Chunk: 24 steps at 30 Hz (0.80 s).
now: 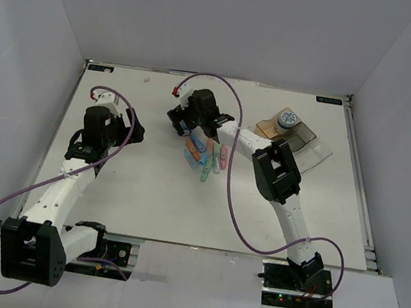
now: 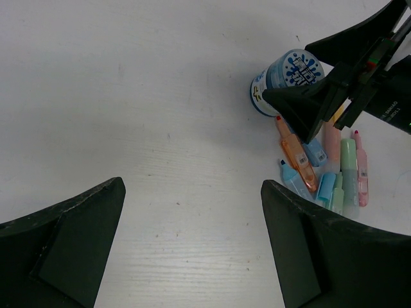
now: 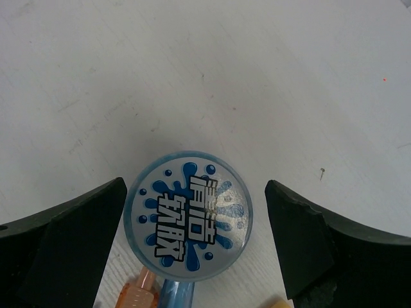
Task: Sort the stationery into containers
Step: Pick up the stationery from the center of the board.
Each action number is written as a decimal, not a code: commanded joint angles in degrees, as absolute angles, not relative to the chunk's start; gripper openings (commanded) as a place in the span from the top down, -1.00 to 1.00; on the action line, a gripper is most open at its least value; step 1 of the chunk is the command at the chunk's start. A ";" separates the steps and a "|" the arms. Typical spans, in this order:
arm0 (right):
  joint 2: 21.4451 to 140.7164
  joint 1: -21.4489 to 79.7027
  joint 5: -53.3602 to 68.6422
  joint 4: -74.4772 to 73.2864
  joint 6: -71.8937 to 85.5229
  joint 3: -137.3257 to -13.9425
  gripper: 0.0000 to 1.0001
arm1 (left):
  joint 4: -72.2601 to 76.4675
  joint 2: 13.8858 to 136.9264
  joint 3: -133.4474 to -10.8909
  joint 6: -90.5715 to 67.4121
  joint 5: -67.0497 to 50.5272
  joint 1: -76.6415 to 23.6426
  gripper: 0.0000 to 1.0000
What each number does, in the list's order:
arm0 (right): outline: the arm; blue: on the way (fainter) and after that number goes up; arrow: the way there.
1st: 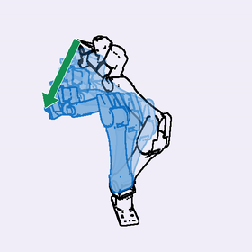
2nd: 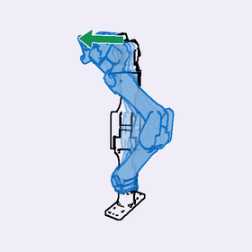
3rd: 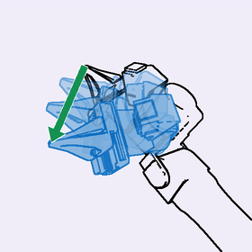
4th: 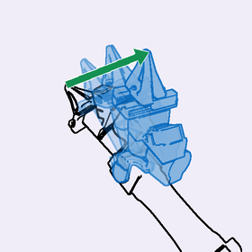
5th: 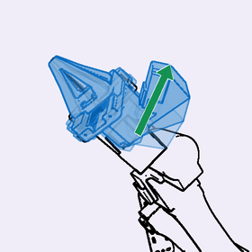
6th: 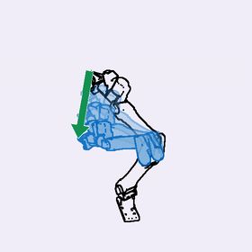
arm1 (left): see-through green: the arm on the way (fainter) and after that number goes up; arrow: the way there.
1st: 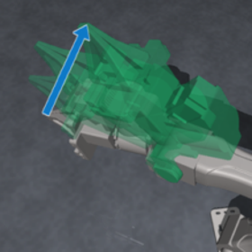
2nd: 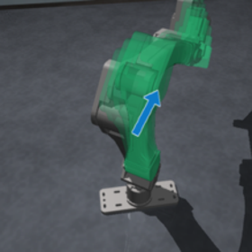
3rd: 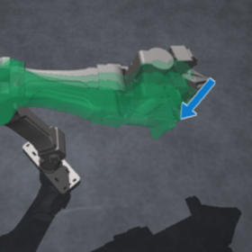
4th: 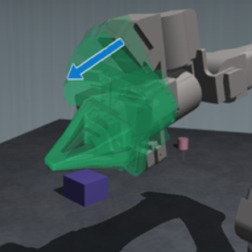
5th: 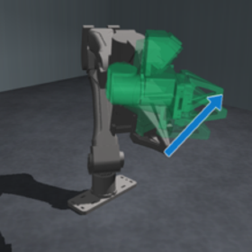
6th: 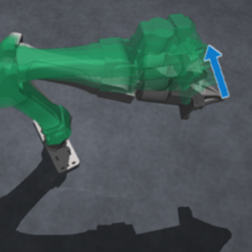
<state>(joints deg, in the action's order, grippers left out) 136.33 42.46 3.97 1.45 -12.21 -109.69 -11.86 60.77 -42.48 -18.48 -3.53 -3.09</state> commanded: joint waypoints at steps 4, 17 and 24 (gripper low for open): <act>136.58 42.54 3.43 2.55 -11.78 -111.36 -0.61 | -10.99 60.73 -42.98 -18.19 -4.39 -2.81 -0.96; 117.53 38.78 -1.65 4.30 -11.43 -100.40 0.27 | -11.07 60.56 -42.98 -18.28 -4.75 -2.81 -0.96; 105.65 28.06 -10.01 5.97 -9.14 -85.46 0.27 | -10.99 60.56 -43.07 -18.28 -5.10 -2.81 -0.96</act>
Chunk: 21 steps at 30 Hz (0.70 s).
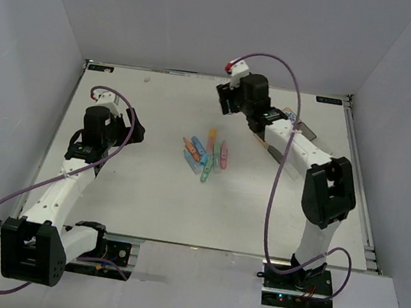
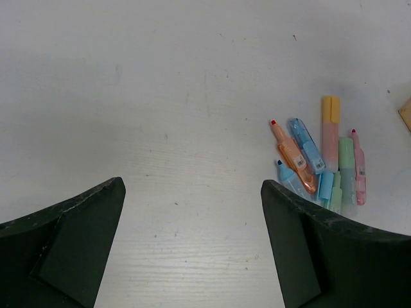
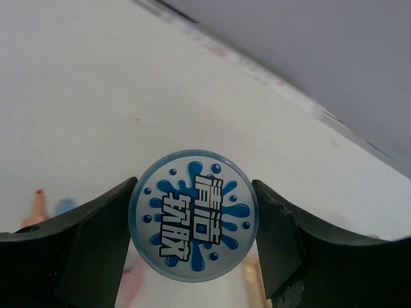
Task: Sort the stationery into containers
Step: Pick up the stationery from the center of the board, then place the stationery in the storage box.
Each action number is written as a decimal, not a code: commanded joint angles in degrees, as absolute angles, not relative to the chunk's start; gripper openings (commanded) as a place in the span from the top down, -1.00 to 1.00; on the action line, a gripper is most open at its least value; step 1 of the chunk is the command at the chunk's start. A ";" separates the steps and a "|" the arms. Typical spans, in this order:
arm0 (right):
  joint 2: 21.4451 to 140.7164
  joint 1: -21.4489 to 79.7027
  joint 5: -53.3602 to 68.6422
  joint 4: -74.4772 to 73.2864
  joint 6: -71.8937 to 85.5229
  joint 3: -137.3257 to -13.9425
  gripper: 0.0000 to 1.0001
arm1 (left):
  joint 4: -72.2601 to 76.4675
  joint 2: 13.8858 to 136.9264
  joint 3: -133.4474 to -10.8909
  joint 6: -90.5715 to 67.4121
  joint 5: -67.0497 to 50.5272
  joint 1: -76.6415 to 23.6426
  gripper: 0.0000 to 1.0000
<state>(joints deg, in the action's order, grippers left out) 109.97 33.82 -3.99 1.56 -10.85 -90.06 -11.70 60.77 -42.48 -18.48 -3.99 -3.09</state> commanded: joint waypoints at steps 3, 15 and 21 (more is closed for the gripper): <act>102.57 23.23 -12.65 7.47 -7.39 -80.96 0.26 | -11.07 60.38 -42.98 -18.37 -5.01 -2.81 -0.96; 104.49 15.73 -10.81 12.12 -5.45 -74.18 0.23 | -11.07 60.38 -42.98 -18.46 -5.10 -2.81 -0.96; 106.69 15.73 -9.14 14.68 -5.36 -72.69 0.19 | -10.99 60.38 -42.98 -18.46 -5.19 -2.81 -0.96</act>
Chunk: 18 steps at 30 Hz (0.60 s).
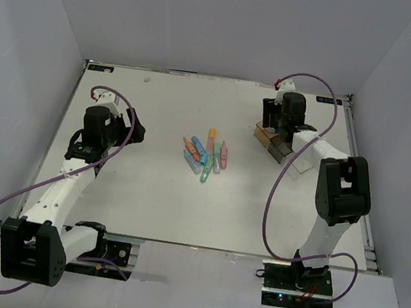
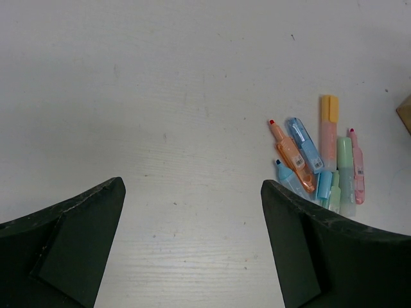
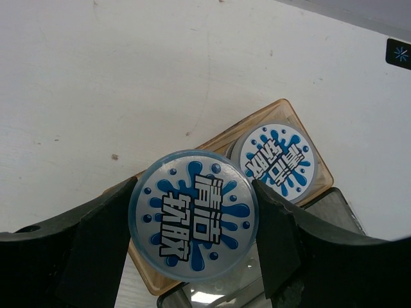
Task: Sort the stationery into containers
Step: Place the stationery in the storage box.
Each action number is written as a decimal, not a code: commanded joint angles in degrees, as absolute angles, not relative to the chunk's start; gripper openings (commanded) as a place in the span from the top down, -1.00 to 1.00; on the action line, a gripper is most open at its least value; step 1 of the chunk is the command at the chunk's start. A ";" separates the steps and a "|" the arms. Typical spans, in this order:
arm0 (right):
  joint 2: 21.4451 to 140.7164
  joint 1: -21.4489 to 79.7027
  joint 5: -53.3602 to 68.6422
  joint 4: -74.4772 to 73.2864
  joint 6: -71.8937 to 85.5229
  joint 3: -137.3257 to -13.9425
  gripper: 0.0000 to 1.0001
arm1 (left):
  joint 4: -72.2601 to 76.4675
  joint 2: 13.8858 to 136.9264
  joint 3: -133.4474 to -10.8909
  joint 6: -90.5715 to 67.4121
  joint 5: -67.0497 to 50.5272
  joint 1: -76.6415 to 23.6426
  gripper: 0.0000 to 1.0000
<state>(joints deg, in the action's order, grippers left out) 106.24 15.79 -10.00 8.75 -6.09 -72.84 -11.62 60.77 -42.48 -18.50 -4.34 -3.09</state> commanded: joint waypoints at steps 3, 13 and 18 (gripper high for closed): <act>107.57 15.73 -8.53 15.21 -5.10 -71.90 0.14 | -11.07 60.38 -42.98 -18.46 -5.19 -2.81 -0.96; 104.86 15.73 -7.56 13.98 -4.66 -69.78 -0.80 | -11.07 60.47 -42.98 -18.46 -5.45 -2.81 -0.96; 100.47 16.43 -7.65 10.21 -4.22 -69.87 -0.87 | -11.07 60.38 -43.07 -18.54 -5.71 -2.81 -0.96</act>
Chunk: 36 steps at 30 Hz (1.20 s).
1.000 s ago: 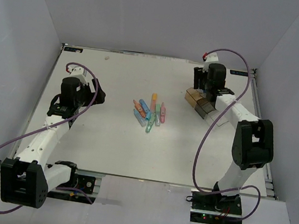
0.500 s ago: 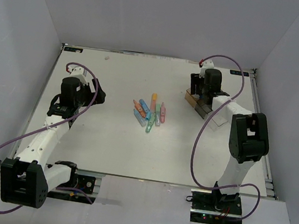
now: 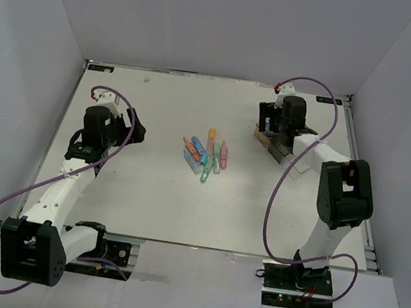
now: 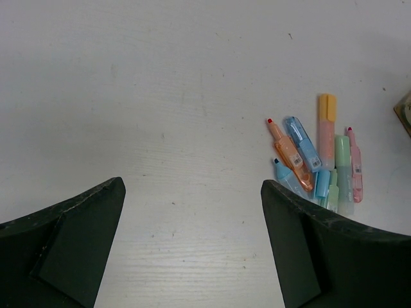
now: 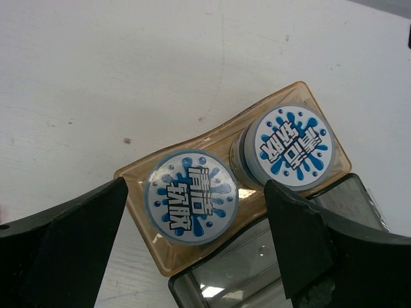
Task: Sort the stationery into containers
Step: Place the stationery in the storage box, then pick up the pen from the center of the board.
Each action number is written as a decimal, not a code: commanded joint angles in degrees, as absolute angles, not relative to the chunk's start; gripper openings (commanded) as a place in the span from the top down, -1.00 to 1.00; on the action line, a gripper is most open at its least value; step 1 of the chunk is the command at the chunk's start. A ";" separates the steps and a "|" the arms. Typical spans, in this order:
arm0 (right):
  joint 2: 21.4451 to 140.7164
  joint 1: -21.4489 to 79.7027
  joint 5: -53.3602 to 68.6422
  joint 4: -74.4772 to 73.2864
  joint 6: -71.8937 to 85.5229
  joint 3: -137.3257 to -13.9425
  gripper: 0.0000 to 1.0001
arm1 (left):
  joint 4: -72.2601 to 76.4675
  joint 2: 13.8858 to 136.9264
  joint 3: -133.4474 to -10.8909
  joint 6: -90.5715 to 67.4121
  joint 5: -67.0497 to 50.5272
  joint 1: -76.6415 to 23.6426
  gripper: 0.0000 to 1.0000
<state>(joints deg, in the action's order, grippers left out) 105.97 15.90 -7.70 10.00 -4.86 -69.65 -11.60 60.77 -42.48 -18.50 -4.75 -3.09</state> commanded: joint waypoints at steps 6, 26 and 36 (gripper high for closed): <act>96.07 22.22 -9.57 2.65 -1.50 -71.28 -0.83 | -11.07 60.38 -43.15 -18.55 -5.98 -2.81 -0.96; 109.15 42.89 -14.50 -13.54 20.65 -77.43 0.17 | -11.16 60.29 -42.98 -19.16 -6.15 -2.81 -0.96; 113.64 43.33 -14.85 -13.18 21.36 -78.92 0.27 | -11.25 60.38 -43.15 -19.34 -6.68 -2.81 -0.96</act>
<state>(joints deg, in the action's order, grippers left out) 112.64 42.87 -13.85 -13.61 20.03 -76.23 -11.60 60.77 -42.48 -18.98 -5.50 -3.09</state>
